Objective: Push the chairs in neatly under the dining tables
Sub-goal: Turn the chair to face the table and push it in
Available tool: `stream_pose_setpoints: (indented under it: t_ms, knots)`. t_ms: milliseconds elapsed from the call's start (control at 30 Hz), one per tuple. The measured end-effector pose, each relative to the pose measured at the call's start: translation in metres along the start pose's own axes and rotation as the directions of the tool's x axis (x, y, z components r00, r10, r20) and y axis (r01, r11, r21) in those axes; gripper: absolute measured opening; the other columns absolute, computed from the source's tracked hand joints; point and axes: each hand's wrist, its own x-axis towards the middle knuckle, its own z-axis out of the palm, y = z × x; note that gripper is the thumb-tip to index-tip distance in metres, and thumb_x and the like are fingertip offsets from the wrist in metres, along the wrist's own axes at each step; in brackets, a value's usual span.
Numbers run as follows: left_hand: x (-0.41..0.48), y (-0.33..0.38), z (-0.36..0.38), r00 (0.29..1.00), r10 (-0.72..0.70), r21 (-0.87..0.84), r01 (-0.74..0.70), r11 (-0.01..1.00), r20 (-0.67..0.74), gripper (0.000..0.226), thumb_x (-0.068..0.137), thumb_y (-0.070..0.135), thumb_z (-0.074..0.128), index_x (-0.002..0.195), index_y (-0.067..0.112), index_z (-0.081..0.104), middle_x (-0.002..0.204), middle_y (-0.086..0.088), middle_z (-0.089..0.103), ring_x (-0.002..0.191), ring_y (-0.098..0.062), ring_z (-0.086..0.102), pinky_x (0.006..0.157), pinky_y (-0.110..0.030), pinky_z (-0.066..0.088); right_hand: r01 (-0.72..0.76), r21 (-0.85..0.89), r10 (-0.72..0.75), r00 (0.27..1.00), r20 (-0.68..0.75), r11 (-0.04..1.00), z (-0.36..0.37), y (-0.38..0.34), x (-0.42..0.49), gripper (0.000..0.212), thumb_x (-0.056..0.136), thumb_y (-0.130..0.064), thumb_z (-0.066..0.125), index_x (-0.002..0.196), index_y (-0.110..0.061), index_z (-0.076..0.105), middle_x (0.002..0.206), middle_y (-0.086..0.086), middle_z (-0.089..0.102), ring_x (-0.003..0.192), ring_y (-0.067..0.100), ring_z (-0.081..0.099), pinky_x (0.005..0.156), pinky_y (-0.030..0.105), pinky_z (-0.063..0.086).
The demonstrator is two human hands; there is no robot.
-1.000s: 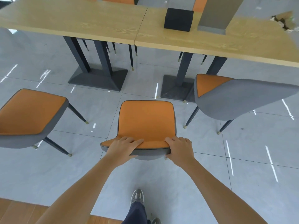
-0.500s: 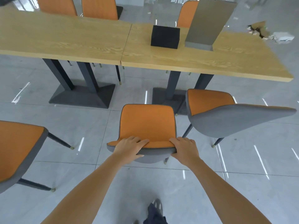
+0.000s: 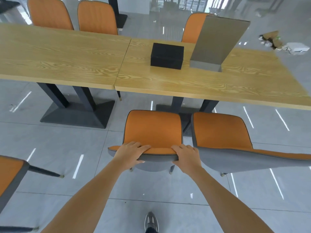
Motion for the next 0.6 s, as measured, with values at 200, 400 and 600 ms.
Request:
stream_pose_setpoints:
  t_ms: [200, 400, 600]
  knots:
    - [0.028, -0.007, -0.008, 1.0, -0.001, 0.0, 0.001, 1.0, 0.003, 0.062, 0.088, 0.046, 0.055, 0.142, 0.033, 0.027, 0.13, 0.001, 0.052, 0.117, -0.021, 0.05, 0.097, -0.034, 0.042, -0.001, 0.006, 0.001, 1.0, -0.002, 1.0, -0.01, 0.012, 0.03, 0.04, 0.083, -0.037, 0.061, 0.121, -0.029, 0.047, 0.113, -0.002, 0.059, 0.106, 0.024, 0.052, 0.089, 0.037, 0.037]
    - [0.033, -0.021, -0.018, 0.999, -0.036, 0.035, 0.035, 0.999, 0.036, 0.062, 0.087, 0.047, 0.056, 0.14, 0.032, 0.028, 0.128, -0.001, 0.053, 0.114, -0.022, 0.051, 0.097, -0.035, 0.041, 0.029, 0.016, -0.03, 0.998, 0.047, 0.999, -0.018, 0.002, 0.043, 0.043, 0.083, -0.036, 0.063, 0.121, -0.025, 0.047, 0.113, 0.001, 0.058, 0.109, 0.027, 0.052, 0.091, 0.041, 0.039]
    - [0.015, -0.017, -0.014, 0.993, -0.116, 0.027, 0.116, 0.993, 0.025, 0.06, 0.086, 0.047, 0.056, 0.136, 0.025, 0.033, 0.129, -0.002, 0.053, 0.117, -0.025, 0.049, 0.101, -0.037, 0.036, -0.004, 0.019, 0.002, 0.993, 0.118, 1.0, -0.017, -0.012, 0.035, 0.046, 0.083, -0.034, 0.062, 0.124, -0.024, 0.044, 0.117, 0.002, 0.058, 0.113, 0.027, 0.049, 0.095, 0.04, 0.039]
